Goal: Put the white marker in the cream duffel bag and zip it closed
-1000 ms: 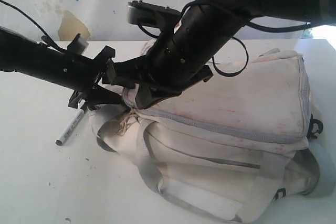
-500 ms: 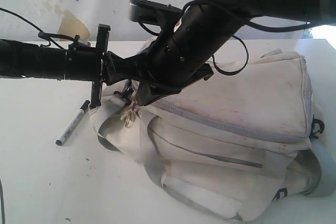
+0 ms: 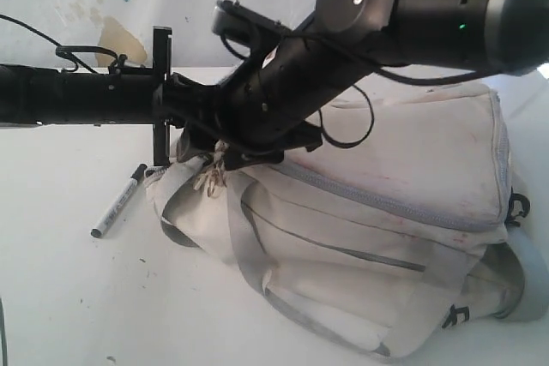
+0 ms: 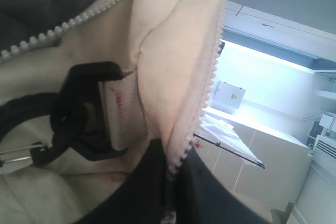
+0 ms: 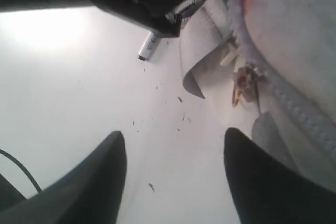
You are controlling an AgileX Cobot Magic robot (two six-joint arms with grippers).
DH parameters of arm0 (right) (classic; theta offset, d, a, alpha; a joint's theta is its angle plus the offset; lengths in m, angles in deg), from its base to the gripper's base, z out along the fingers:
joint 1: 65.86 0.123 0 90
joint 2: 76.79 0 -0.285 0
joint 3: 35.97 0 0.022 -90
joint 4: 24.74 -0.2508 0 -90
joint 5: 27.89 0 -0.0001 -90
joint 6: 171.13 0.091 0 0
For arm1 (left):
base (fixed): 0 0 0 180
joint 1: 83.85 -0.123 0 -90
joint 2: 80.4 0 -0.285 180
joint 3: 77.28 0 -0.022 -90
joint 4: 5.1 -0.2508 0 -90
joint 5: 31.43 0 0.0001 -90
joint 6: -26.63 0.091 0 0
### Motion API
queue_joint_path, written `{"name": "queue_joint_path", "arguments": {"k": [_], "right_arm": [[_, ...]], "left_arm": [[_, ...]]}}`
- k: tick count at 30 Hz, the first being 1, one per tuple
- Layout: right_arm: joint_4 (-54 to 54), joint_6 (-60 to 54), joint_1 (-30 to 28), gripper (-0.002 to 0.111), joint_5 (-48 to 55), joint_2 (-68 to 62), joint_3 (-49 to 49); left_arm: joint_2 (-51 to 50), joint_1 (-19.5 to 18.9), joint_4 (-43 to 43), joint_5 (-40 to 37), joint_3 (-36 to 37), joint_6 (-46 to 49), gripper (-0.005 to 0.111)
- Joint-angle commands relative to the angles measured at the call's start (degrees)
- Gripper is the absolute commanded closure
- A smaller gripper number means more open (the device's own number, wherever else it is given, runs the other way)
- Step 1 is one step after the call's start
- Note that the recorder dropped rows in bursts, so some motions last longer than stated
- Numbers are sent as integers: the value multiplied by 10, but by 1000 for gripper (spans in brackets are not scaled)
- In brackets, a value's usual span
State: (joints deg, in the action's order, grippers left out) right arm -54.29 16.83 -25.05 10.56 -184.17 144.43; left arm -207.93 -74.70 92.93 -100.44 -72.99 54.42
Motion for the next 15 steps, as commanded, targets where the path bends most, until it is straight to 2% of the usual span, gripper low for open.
{"name": "queue_joint_path", "arguments": {"k": [1,6,15], "right_arm": [[15,33,26,56,-39,-27,-4],[58,58,34,56,-81,-36,-4],[140,63,34,56,-76,-39,-4]], "left_arm": [[1,-2,19,-10,1,-1,107],[1,-7,19,-10,1,11,107],[1,-11,9,-10,1,15,107]]}}
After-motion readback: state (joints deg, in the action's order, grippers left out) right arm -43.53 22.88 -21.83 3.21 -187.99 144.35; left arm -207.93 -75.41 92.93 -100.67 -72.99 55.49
